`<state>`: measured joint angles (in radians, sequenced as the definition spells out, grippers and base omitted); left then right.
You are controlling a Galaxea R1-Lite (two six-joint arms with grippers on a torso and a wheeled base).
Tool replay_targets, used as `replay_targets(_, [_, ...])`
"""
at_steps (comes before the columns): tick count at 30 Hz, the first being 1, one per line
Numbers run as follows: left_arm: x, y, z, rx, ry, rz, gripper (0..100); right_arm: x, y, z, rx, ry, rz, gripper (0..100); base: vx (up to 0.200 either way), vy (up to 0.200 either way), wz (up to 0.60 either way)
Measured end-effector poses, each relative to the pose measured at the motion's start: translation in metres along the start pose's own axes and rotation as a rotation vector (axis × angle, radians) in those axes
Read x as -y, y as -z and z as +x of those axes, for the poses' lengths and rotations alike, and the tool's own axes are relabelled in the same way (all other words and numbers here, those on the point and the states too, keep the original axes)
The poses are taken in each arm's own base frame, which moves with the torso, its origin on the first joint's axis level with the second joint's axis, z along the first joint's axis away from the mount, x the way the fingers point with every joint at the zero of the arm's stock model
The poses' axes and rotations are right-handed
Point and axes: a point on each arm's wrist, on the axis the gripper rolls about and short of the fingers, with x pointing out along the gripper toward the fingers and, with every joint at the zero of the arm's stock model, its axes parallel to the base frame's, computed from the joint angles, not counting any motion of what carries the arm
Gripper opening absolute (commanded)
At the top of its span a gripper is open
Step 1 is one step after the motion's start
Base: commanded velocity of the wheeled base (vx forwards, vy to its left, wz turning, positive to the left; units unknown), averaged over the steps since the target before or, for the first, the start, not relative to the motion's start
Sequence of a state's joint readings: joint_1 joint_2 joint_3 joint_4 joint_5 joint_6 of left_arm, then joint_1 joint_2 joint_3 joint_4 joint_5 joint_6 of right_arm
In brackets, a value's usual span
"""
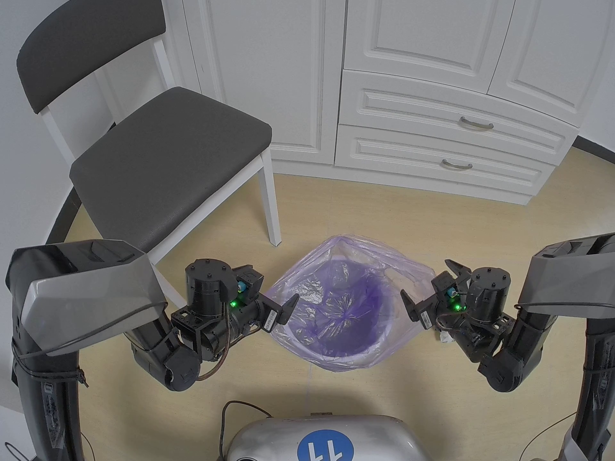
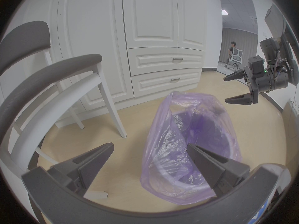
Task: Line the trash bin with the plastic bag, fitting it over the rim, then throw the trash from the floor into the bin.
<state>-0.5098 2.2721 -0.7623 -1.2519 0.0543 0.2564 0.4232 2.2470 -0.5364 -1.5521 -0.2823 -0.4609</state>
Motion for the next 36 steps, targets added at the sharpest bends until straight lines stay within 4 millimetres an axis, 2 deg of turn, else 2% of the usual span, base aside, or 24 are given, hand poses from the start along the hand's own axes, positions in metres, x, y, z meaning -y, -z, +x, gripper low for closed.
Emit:
replay_targets(7, [0.003, 0.002, -0.003, -0.01, 0.011, 0.004, 100, -0.006, 0.009, -0.007, -0.017, -0.088, -0.018, 100, 0.0, 0.0, 0.0])
replay_targets(14, [0.005, -0.001, -0.009, -0.005, 0.022, 0.005, 100, 0.002, 0.0, -0.025, -0.005, -0.177, -0.012, 100, 0.0, 0.0, 0.0])
replay_targets(23, [0.009, -0.01, -0.017, 0.012, 0.05, -0.005, 100, 0.008, -0.01, -0.051, -0.256, -0.327, 0.08, 100, 0.0, 0.0, 0.0])
replay_targets(28, [0.012, -0.015, -0.022, 0.022, 0.087, -0.039, 100, 0.018, -0.031, -0.065, -0.34, -0.376, 0.179, 100, 0.0, 0.0, 0.0])
replay_targets(36, [0.015, -0.024, -0.027, -0.036, 0.14, -0.148, 100, 0.031, -0.079, -0.057, -0.422, -0.396, 0.319, 100, 0.0, 0.0, 0.0])
